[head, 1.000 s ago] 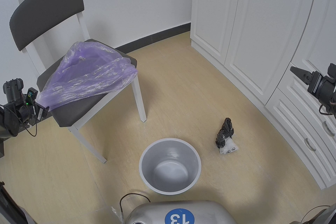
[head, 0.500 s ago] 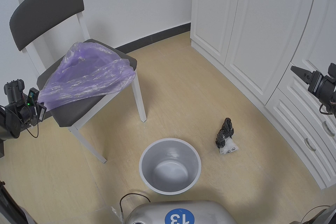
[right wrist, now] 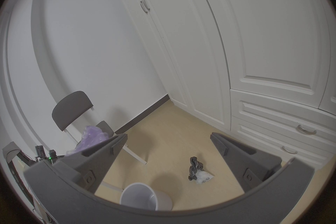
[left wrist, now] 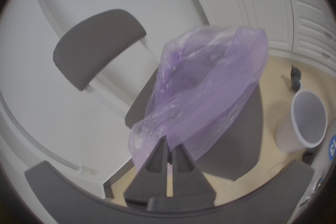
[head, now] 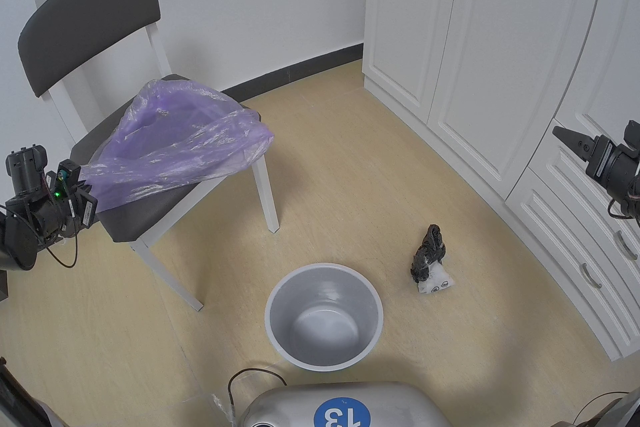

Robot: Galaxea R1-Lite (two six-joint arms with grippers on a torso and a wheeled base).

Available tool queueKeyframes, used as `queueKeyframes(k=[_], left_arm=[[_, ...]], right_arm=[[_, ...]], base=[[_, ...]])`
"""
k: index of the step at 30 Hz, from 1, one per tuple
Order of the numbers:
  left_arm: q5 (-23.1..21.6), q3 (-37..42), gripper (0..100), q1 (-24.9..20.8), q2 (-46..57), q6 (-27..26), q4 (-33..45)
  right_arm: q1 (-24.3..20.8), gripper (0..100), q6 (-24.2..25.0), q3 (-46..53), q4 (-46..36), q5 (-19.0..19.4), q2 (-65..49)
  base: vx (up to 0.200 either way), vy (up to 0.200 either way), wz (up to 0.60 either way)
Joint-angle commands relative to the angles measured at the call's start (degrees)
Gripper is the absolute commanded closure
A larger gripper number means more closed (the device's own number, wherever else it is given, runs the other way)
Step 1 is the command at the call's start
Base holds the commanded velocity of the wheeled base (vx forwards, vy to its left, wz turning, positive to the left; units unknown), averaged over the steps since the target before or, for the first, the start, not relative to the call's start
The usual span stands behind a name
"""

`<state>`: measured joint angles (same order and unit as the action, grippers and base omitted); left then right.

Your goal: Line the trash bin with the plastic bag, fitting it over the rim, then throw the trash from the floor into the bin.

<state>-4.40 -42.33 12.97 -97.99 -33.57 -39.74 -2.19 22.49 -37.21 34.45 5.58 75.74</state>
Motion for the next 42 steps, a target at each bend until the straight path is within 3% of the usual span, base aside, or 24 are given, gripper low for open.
queueKeyframes(k=[1, 4, 8, 14, 21, 28, 33, 42], left_arm=[[-3.6, 2.16, 100, -5.59, 9.48, 3.07, 0.89], [-3.86, 2.34, 100, -10.16, 14.32, 6.41, 2.65], [-3.07, 1.28, 100, -16.13, 19.68, 10.46, 5.9], [-2.19, 1.46, 100, -21.5, 25.39, 12.48, 6.96], [-1.31, 0.67, 100, -25.45, 26.18, 13.45, 7.05], [3.52, -3.9, 100, -28.35, 26.71, 15.56, 9.95], [4.58, -5.49, 100, -29.41, 27.85, 16.7, 11.35], [5.89, -8.74, 100, -31.08, 28.11, 16.17, 17.07]], right_arm=[[-3.78, 0, 0.18, -0.15, 0.0, -1.01, -0.07], [-9.23, 0, 0.18, 0.2, 0.0, -4.7, 0.2], [-17.76, 0, 0.1, 0.38, 0.79, -13.23, 2.66], [-28.57, 0, -0.69, 3.37, 9.14, -22.72, 7.23], [-31.12, 0, -2.98, 6.8, 13.98, -23.07, 10.22], [-35.69, 0, -3.6, 10.14, 14.33, -23.25, 12.41], [-40.61, 0, -2.72, 13.21, 16.0, -23.25, 15.75], [-50.28, 0, -2.28, 15.23, 26.81, -24.04, 25.33]], base=[[0.0, 0.0, 0.0], [0.0, 0.0, 0.0], [0.0, 0.0, 0.0], [0.0, 0.0, 0.0], [0.0, 0.0, 0.0], [0.0, 0.0, 0.0], [0.0, 0.0, 0.0], [0.0, 0.0, 0.0]])
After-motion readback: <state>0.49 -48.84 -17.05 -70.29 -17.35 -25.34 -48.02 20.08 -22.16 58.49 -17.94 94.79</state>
